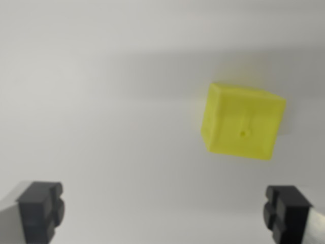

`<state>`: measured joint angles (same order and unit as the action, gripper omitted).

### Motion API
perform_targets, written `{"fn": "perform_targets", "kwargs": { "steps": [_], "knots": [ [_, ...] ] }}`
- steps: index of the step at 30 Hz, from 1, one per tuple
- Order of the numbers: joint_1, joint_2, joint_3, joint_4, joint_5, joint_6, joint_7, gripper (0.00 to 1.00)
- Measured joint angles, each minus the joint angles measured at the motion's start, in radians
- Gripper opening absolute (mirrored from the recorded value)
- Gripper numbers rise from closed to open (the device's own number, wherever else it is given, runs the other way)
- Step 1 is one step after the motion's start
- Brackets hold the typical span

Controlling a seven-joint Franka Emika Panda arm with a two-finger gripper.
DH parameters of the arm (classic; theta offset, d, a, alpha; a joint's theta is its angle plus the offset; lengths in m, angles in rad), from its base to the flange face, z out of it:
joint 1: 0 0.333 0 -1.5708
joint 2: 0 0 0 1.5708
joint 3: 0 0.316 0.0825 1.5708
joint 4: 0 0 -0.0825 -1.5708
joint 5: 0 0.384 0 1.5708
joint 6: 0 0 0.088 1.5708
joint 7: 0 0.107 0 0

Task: Pick yellow cube

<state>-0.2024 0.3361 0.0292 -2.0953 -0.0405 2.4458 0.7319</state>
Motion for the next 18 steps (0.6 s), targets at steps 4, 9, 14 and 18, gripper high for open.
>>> {"fn": "perform_targets", "kwargs": {
  "steps": [4, 9, 14, 18],
  "knots": [
    [-0.012, 0.021, 0.0, 0.001, 0.001, 0.018, -0.003, 1.0],
    [-0.027, 0.048, 0.0, 0.004, 0.002, 0.04, -0.006, 1.0],
    [-0.042, 0.076, 0.0, 0.009, 0.003, 0.061, -0.01, 1.0],
    [-0.054, 0.098, 0.0, 0.014, 0.003, 0.077, -0.013, 1.0]
  ]
}}
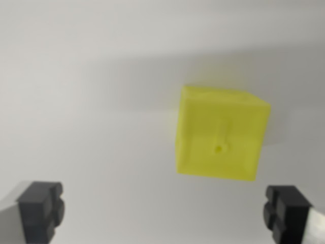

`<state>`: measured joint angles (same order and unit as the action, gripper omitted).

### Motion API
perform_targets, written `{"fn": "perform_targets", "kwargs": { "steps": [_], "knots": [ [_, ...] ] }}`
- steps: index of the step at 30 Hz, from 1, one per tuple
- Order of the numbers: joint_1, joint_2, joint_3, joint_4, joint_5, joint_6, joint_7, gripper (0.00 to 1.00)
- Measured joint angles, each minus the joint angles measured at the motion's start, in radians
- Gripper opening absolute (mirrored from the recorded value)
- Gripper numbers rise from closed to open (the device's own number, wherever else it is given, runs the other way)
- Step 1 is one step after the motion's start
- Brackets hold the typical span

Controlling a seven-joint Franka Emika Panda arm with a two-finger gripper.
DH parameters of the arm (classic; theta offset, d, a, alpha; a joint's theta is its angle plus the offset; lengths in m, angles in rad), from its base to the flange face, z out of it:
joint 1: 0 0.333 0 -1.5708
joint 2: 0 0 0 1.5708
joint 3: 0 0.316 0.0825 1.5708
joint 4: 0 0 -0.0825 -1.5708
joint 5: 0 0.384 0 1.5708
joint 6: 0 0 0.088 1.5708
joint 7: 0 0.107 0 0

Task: Pick yellow cube

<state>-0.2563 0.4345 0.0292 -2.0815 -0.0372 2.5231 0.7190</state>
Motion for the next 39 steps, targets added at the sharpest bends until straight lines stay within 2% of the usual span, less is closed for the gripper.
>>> {"fn": "perform_targets", "kwargs": {
  "steps": [21, 39],
  "knots": [
    [-0.06, 0.126, 0.0, 0.044, 0.003, 0.075, -0.016, 1.0],
    [-0.065, 0.23, 0.0, 0.074, -0.003, 0.146, -0.008, 1.0]
  ]
}}
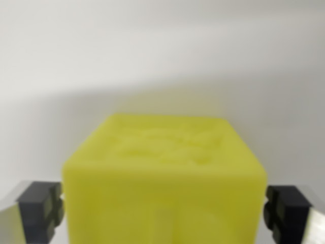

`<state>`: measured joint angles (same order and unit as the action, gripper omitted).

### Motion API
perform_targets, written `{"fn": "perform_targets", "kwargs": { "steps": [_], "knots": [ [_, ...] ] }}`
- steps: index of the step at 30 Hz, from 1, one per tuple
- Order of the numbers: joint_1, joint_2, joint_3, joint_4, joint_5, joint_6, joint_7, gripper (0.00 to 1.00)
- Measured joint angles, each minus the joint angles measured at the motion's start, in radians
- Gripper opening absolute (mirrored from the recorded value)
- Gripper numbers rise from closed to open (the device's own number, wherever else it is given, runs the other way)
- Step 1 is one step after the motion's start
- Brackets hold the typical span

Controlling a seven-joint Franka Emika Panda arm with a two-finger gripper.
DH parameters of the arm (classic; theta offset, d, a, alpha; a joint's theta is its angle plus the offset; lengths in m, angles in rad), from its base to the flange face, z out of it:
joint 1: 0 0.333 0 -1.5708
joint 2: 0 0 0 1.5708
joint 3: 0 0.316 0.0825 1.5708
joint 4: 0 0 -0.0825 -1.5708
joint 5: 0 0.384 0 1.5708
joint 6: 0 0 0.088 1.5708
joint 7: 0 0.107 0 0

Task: Pick yellow cube

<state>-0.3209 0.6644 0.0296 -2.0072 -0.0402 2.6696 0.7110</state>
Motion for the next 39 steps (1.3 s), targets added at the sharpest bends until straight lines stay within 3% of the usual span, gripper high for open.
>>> {"fn": "perform_targets", "kwargs": {
  "steps": [8, 9, 39],
  "knots": [
    [-0.001, 0.012, 0.0, 0.004, -0.001, 0.007, 0.002, 1.0],
    [-0.001, 0.012, 0.0, 0.004, -0.001, 0.007, 0.002, 0.0],
    [0.0, -0.137, 0.001, -0.035, 0.011, -0.101, -0.007, 0.0]
  ]
}}
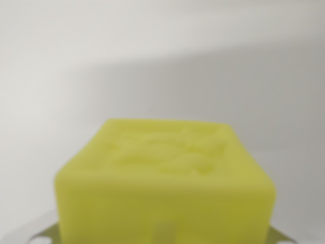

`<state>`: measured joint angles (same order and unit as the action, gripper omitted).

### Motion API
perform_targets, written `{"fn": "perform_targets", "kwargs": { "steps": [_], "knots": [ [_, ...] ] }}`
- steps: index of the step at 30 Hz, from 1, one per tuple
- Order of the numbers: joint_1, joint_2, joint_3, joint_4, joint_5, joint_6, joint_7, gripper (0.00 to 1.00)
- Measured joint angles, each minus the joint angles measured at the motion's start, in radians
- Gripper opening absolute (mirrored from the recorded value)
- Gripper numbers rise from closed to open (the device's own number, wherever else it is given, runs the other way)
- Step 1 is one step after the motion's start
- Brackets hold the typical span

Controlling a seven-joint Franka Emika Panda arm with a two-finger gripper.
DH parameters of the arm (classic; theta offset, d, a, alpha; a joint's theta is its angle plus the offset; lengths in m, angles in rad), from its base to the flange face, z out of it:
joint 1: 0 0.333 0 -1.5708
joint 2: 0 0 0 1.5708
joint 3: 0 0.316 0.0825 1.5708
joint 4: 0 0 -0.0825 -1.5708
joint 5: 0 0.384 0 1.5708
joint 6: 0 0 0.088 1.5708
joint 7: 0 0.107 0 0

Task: Pick yellow cube

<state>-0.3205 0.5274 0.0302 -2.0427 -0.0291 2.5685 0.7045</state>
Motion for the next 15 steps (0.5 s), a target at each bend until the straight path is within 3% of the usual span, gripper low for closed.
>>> {"fn": "perform_targets", "kwargs": {
  "steps": [15],
  "knots": [
    [0.001, -0.079, 0.0, -0.008, 0.006, -0.07, -0.004, 0.0]
  ]
}}
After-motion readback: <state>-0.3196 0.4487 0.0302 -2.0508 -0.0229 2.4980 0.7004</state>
